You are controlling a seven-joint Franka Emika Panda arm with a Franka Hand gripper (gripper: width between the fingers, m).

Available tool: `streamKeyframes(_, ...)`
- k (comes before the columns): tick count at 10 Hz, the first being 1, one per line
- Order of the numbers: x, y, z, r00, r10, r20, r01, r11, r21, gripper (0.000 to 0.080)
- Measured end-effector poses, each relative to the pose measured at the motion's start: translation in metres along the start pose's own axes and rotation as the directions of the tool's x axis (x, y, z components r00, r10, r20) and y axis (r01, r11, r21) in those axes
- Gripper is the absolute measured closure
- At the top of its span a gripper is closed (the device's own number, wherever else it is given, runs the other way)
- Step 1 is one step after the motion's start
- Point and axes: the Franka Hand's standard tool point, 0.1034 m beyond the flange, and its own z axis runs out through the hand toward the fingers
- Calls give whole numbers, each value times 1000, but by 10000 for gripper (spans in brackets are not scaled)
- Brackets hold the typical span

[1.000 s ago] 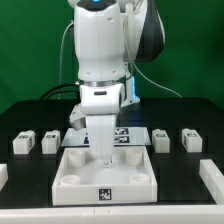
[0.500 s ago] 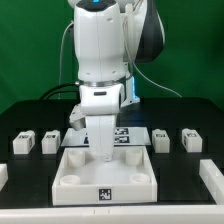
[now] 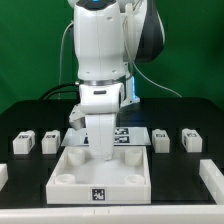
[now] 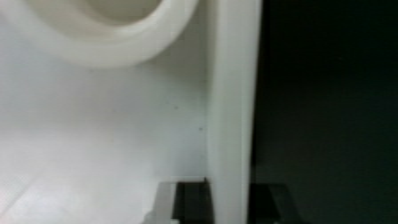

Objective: Assemble one leg

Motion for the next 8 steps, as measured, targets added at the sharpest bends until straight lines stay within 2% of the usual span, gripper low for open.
streamKeyframes(4, 0, 2, 0, 1000, -12, -1, 12, 1000, -3, 739)
streamKeyframes(5, 5, 12, 0, 999, -44, -5, 43, 999, -24, 739)
streamKeyframes(6, 19, 23, 1, 998, -63, -17, 61, 996, -68, 739)
streamKeyframes(7, 35, 30, 1, 998, -55, -31, 53, 996, -77, 739)
streamKeyframes(8, 55, 44, 0, 998, -34, -46, 30, 996, -88, 739)
